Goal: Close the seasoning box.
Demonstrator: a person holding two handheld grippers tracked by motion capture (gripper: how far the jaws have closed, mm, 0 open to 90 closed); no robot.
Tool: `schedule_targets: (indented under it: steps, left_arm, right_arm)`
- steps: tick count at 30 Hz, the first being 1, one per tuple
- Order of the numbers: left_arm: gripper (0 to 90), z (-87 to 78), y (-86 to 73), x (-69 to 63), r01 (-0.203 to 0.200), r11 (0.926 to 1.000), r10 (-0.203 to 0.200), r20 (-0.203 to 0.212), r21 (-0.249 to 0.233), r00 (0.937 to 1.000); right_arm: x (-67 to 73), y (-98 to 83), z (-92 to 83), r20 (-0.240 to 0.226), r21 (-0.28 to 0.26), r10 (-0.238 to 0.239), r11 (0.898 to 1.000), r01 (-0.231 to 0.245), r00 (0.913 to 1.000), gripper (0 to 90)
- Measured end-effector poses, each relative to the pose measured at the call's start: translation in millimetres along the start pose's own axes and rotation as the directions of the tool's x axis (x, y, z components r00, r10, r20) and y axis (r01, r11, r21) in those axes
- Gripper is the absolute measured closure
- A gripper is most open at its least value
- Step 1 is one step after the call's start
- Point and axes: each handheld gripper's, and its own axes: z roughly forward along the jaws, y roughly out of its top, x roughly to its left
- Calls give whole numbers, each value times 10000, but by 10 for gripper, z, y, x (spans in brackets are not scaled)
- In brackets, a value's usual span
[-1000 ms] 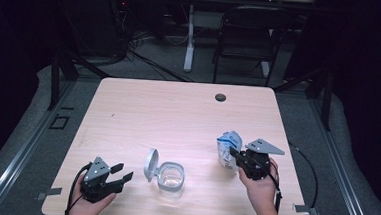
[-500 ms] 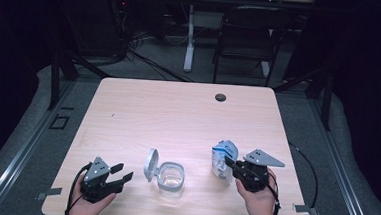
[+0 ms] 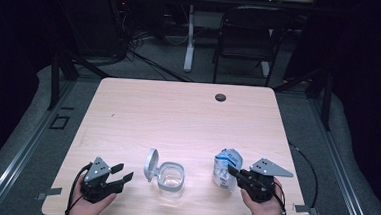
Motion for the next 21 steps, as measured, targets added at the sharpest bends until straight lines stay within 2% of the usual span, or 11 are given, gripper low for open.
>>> schedule_targets:
  steps: [11,15,21]
  left_arm:
    - [507,14,-9,-14,-17,10000,17,102,26,9999]
    - [506,21,-10,-24,-5,10000,5,113,21,9999]
    - [506,17,-9,-26,5,10000,-5,122,-10,9999]
  right_arm:
    - [4,-52,-39,123,-271,-194,9994,198,9997,871]
    - [23,-56,-36,193,-349,-344,9988,350,9992,825]
    - [33,-77,-14,179,-561,-231,9981,241,9996,755]
